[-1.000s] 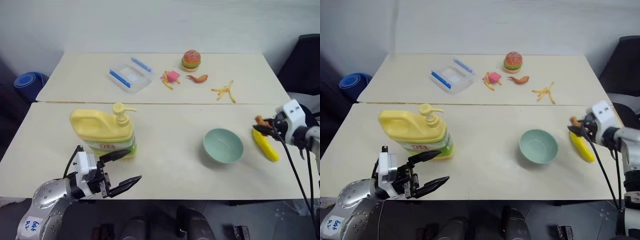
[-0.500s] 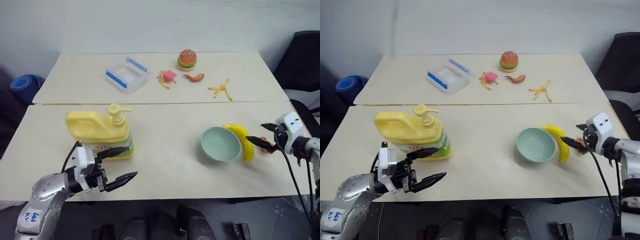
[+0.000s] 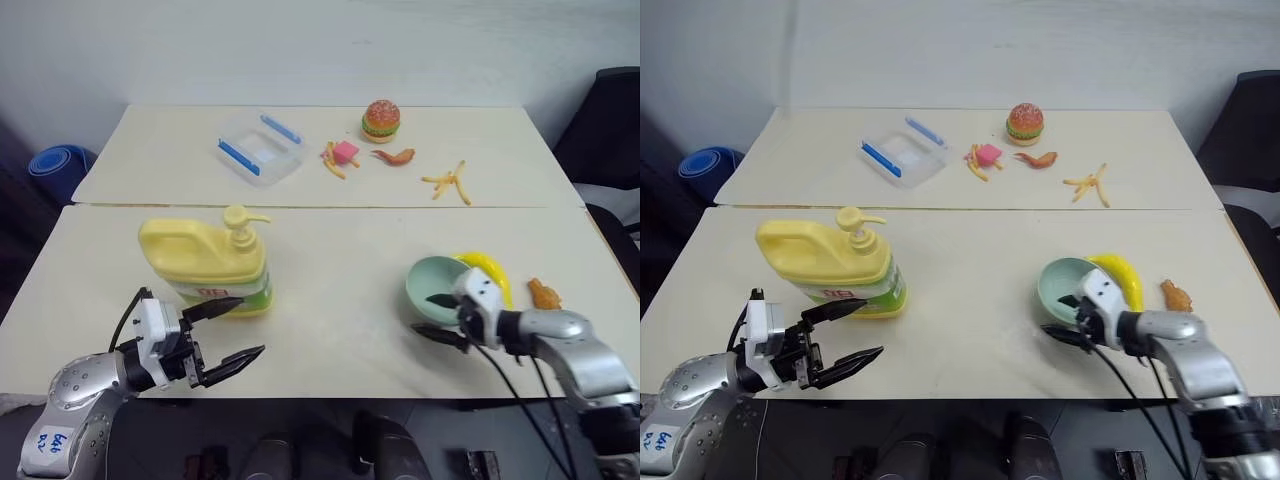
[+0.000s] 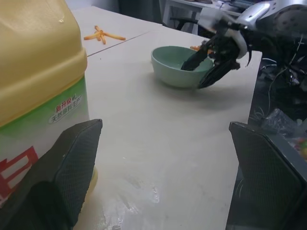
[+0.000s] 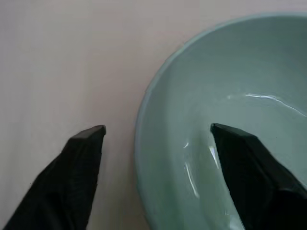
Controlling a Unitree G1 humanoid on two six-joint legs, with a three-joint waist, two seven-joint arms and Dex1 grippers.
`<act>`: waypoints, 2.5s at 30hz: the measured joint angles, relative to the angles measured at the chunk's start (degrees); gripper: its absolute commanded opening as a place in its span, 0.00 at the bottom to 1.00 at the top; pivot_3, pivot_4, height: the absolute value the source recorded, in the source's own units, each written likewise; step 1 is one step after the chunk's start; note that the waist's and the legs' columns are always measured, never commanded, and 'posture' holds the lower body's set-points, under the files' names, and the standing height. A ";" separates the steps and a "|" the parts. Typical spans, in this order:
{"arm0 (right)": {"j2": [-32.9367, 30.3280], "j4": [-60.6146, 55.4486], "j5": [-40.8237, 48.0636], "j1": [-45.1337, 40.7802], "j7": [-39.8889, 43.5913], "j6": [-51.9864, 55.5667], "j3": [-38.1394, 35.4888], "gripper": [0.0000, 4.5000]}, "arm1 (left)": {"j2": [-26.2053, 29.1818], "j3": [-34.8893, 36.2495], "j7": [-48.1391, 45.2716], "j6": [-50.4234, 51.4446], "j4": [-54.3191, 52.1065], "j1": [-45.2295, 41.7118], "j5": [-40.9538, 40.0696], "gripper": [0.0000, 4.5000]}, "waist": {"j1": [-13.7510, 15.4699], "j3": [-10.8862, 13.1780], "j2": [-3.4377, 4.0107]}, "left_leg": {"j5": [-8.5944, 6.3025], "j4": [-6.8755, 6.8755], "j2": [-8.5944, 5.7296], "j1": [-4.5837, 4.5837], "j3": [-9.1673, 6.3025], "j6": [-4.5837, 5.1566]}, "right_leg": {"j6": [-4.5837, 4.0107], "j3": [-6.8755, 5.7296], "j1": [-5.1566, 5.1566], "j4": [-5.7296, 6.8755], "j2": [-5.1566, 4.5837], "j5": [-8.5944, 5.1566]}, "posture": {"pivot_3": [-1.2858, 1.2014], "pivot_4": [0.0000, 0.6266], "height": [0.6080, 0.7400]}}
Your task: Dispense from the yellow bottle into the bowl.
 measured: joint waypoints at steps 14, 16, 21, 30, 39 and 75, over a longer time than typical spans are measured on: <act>-2.22 -3.74 -2.92 -8.28 10.52 -9.26 3.61 0.00 | 1.09 18.06 8.23 12.18 -12.30 10.63 -20.34 1.00 | -0.09 0.08 -0.12 | 0.01 0.01 0.01 0.01 -0.05 0.02 | 0.00 -0.01 0.04 -0.05 0.01 -0.01 | 0.52 0.24 1.00; -2.62 -4.84 -1.18 -12.83 15.14 -9.52 4.47 0.00 | 2.96 23.46 11.10 14.58 -13.14 10.13 -28.03 0.91 | -0.27 0.16 -0.19 | 0.05 0.01 0.02 0.02 -0.12 -0.02 | -0.04 -0.04 0.03 0.03 0.01 -0.02 | 0.52 0.24 1.00; -1.32 -6.91 0.44 -25.27 22.51 -8.28 8.80 0.00 | 9.40 27.47 18.71 15.31 -8.64 -6.86 -33.01 0.59 | 0.35 0.13 -0.23 | 0.17 0.01 -0.06 0.02 -0.42 -0.16 | -0.15 -0.29 0.08 0.20 0.06 -0.08 | 0.52 0.24 1.00; 5.26 -5.24 -1.58 -40.59 24.72 -2.62 16.62 0.00 | 14.11 8.00 13.88 17.09 2.65 -28.99 -21.88 0.01 | -0.98 0.10 -0.32 | 0.23 0.01 -0.09 -0.21 -0.34 -0.14 | -0.09 -0.63 0.00 0.24 0.23 -0.05 | 0.52 0.24 1.00; 7.35 -5.61 -1.33 -43.77 25.51 2.73 18.17 0.00 | 10.92 1.00 12.55 18.45 4.35 -35.79 -16.39 0.01 | -1.23 0.10 -0.36 | 0.40 0.03 -0.03 -0.13 -0.35 -0.37 | -0.06 -0.62 0.02 0.39 0.13 -0.03 | 0.52 0.24 1.00; 4.75 5.32 -5.22 -31.57 22.39 -8.57 16.16 0.00 | 11.73 15.69 3.73 23.14 2.70 -25.00 -19.20 0.01 | -1.90 0.00 -0.38 | 0.41 -0.07 -0.03 -0.12 -0.30 -0.42 | -0.13 -0.61 -0.02 0.36 0.05 -0.07 | 0.52 0.24 1.00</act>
